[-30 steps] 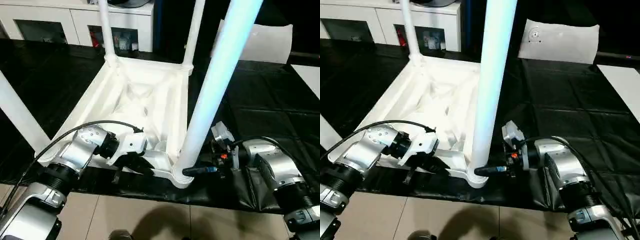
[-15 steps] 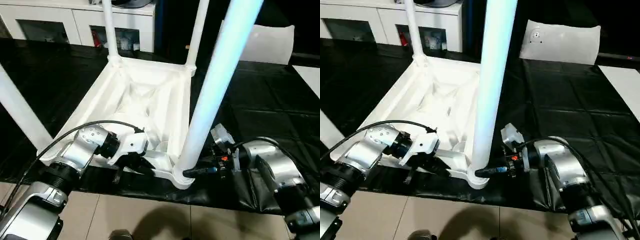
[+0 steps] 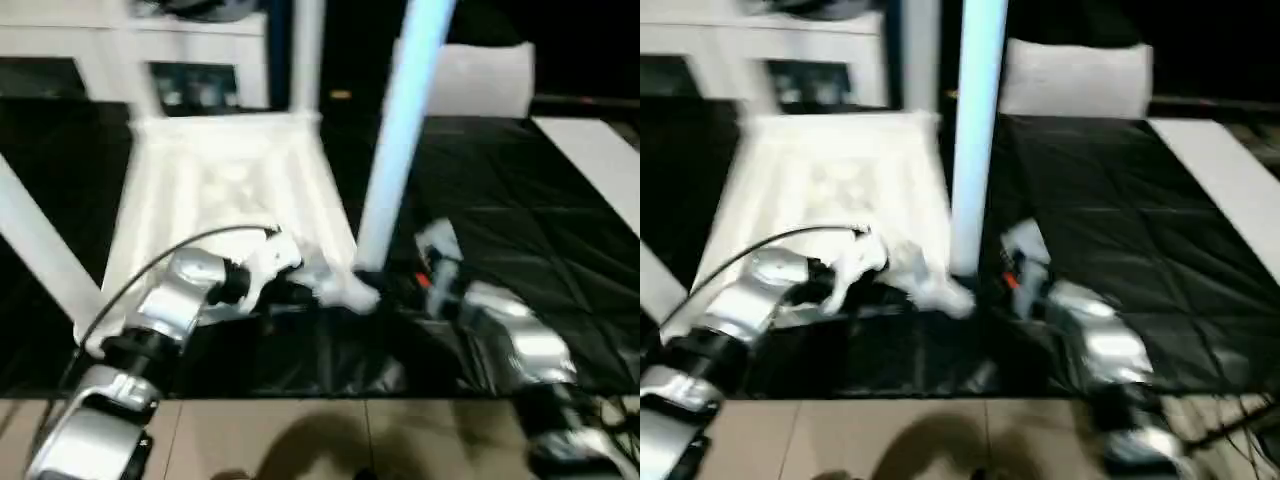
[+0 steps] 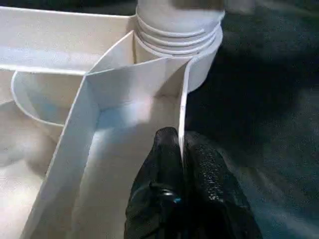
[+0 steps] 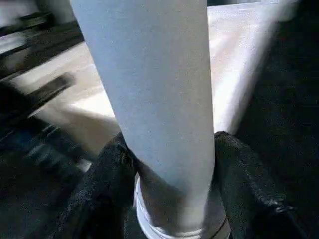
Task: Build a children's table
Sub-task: Rotate leg to tighten
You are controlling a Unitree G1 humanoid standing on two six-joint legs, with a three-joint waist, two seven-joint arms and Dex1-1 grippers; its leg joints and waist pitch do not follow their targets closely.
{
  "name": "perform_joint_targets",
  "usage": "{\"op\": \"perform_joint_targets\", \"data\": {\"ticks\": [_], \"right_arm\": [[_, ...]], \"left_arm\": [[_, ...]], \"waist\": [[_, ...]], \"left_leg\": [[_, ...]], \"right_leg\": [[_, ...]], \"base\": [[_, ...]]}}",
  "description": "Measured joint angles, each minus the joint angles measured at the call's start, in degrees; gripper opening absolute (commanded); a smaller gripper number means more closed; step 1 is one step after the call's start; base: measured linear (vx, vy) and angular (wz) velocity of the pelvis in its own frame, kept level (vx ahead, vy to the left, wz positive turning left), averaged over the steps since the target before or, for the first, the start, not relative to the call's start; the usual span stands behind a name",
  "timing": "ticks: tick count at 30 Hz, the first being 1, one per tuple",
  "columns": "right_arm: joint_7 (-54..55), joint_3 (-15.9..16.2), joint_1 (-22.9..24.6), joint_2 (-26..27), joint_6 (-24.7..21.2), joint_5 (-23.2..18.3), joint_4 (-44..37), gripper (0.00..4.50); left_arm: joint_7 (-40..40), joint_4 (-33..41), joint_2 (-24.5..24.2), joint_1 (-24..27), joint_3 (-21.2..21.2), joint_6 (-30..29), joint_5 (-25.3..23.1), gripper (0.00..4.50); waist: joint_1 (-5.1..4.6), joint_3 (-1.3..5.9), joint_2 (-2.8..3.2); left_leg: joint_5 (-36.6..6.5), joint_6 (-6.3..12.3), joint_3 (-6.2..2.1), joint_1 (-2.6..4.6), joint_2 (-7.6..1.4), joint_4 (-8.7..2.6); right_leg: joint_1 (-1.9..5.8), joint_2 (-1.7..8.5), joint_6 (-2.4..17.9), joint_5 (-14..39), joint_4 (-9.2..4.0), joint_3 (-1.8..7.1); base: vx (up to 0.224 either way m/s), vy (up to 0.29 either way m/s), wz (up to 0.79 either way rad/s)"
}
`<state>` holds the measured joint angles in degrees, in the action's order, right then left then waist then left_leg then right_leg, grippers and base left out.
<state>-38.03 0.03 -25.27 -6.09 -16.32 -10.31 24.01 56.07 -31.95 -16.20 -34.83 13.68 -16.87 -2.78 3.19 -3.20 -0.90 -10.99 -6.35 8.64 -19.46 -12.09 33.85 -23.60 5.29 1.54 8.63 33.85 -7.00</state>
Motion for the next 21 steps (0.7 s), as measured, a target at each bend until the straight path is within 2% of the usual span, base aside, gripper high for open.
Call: {"op": "perform_joint_targets", "data": {"ticks": [4, 7, 9, 11, 17, 18, 19, 21], "right_arm": [[11.4, -1.5, -3.5, 4.7, -0.5, 2.6, 2.8, 2.03], [14.9, -1.5, -4.3, 5.6, -0.1, 4.2, 3.3, 2.03], [15.0, -1.5, -4.0, 5.7, 0.7, 4.2, 3.2, 2.56], [14.9, -1.5, -3.6, 5.9, 1.6, 4.1, 3.0, 2.71], [9.0, -1.5, -0.3, 4.9, 4.8, 2.0, 0.7, 3.31], [6.6, -1.3, 0.4, 3.8, 5.1, 1.2, 0.2, 3.31], [3.0, -0.5, 1.3, 1.7, 5.5, 0.7, -0.5, 3.54], [-2.5, 1.0, 1.8, -1.5, 6.1, 0.5, -1.1, 3.59]], "left_arm": [[-8.1, 1.6, 3.8, 0.0, -1.6, -4.2, -1.9, 0.00], [-11.3, 2.5, 5.4, 0.0, -1.7, -6.0, -2.2, 0.00], [-11.4, 3.1, 5.4, 0.2, -1.7, -6.3, -2.2, 0.00], [-11.3, 3.5, 5.4, 0.3, -1.6, -6.3, -2.1, 0.00], [-7.7, 5.6, 2.8, 1.2, -0.3, -4.8, -2.0, 0.00], [-6.4, 5.9, 2.1, 1.4, 0.0, -4.2, -1.8, 0.00], [-4.3, 5.9, 1.0, 1.8, 0.5, -2.6, -1.4, 0.00], [-1.2, 5.9, -0.9, 2.5, 0.9, 0.7, -1.2, 0.00]], "waist": [[-0.34, 0.01, 0.03], [-0.07, 0.04, 0.07], [0.12, 0.06, 0.09], [0.22, 0.07, 0.11], [0.38, 0.04, 0.18], [0.47, 0.04, 0.18], [0.64, 0.02, 0.21], [0.80, 0.02, 0.22]], "left_leg": [[0.0, 0.02, 0.00, -0.06, 0.05, -0.13], [-0.1, 0.06, 0.00, -0.06, 0.12, -0.36], [-0.1, 0.07, 0.00, -0.05, 0.11, -0.55], [-0.1, 0.07, 0.01, -0.04, 0.11, -0.73], [-0.1, 0.07, 0.03, -0.19, 0.10, -0.91], [-0.1, 0.08, 0.03, -0.21, 0.10, -0.91], [-0.1, 0.10, 0.03, -0.23, 0.10, -0.90], [-0.1, 0.10, 0.02, -0.23, 0.09, -0.88]], "right_leg": [[-0.04, 0.01, 0.0, 0.0, -0.05, 0.06], [-0.03, 0.02, 0.0, 0.0, -0.09, 0.13], [-0.06, 0.02, 0.0, 0.0, -0.08, 0.14], [-0.13, 0.01, 0.1, 0.0, -0.05, 0.14], [-0.39, -0.03, 0.3, -0.1, 0.01, 0.15], [-0.39, -0.03, 0.3, -0.1, 0.01, 0.15], [-0.39, -0.02, 0.3, -0.1, 0.00, 0.16], [-0.39, -0.03, 0.3, -0.1, 0.01, 0.16]], "base": [[0.000, 0.000, 0.00], [0.000, 0.000, 0.00], [0.000, 0.000, 0.00], [0.000, 0.000, 0.00], [0.000, 0.000, 0.00], [0.000, 0.000, 0.00], [0.000, 0.000, 0.00], [0.000, 0.000, 0.00]]}}
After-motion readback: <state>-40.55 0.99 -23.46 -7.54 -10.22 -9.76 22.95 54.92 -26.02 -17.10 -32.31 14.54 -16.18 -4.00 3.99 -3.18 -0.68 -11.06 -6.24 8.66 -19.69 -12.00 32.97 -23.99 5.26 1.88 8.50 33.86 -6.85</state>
